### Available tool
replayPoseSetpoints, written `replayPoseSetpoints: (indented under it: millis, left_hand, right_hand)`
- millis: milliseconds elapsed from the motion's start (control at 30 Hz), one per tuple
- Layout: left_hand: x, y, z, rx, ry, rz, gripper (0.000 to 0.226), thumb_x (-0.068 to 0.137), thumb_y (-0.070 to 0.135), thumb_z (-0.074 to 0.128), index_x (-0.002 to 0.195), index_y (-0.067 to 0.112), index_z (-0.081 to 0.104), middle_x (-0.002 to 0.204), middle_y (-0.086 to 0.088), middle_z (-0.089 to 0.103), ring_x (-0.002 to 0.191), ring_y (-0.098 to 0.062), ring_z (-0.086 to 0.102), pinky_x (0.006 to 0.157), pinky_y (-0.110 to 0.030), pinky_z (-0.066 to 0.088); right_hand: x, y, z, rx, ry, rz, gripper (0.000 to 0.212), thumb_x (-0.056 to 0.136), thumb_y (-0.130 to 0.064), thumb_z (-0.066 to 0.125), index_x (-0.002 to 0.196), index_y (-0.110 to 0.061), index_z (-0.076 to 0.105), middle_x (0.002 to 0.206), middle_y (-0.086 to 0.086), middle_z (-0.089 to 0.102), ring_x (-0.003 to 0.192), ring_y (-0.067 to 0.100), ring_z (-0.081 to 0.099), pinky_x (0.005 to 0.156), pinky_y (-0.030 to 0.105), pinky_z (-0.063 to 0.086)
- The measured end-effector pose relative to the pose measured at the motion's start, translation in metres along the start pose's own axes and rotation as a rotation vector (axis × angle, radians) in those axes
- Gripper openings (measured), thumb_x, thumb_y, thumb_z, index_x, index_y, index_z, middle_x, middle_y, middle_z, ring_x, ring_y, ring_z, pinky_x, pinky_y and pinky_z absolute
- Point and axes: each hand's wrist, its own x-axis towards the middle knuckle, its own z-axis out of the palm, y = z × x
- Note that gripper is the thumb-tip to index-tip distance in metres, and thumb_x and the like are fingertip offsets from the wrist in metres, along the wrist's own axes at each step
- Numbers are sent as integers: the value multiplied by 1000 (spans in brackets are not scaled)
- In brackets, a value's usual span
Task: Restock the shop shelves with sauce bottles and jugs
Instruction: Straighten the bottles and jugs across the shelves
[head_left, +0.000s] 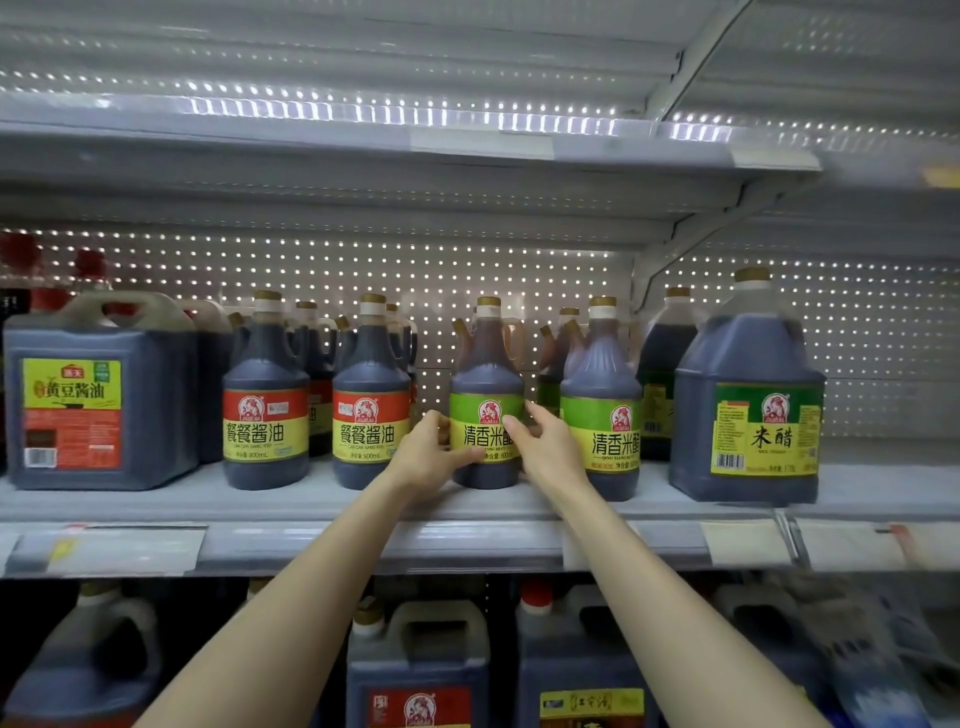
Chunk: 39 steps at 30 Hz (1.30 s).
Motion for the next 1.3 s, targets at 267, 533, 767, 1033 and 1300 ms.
replayPoseSetpoints:
  millis: [267,533,767,1033,1300]
  left_hand:
    - [2,-4,-1,50,36,23,41,80,21,77,110,8,51,106,0,61,97,-15,60,87,-29,49]
    - [1,-3,0,37,26,26,38,80,20,76,107,10,51,109,-2,62,99,-16,60,90,-31,50]
    - [0,-2,-1,14,15,30,38,82,18,75,109,7,51,110,-2,62,99,-14,59,86,-26,48]
    - [0,-3,-1,76,56,32,39,78,22,78,104,12,51,107,-1,62,98,-17,60,90,-33,49]
    - [-1,-2,-1,93,67,42,40,77,23,79,105,10,52,109,-4,64,97,-19,62,90,-35,51]
  right_hand:
    - [3,2,0,-8,-8,15,50,96,-28,55,143,-12,44,127,9,61,114,24,57,98,45,48]
    - [5,5,0,-52,6,-9,51,97,-28,54,143,-9,42,132,10,59,117,24,56,101,38,46]
    - [4,4,-1,-95,11,-20,51,98,-28,53,143,-7,42,135,9,56,121,22,53,94,25,40]
    - [4,4,-1,-110,10,-10,52,98,-29,53,144,-8,41,134,10,57,120,22,54,95,24,40]
    - [1,2,-1,-95,-2,1,52,99,-28,51,145,-8,39,139,9,54,124,21,52,95,24,40]
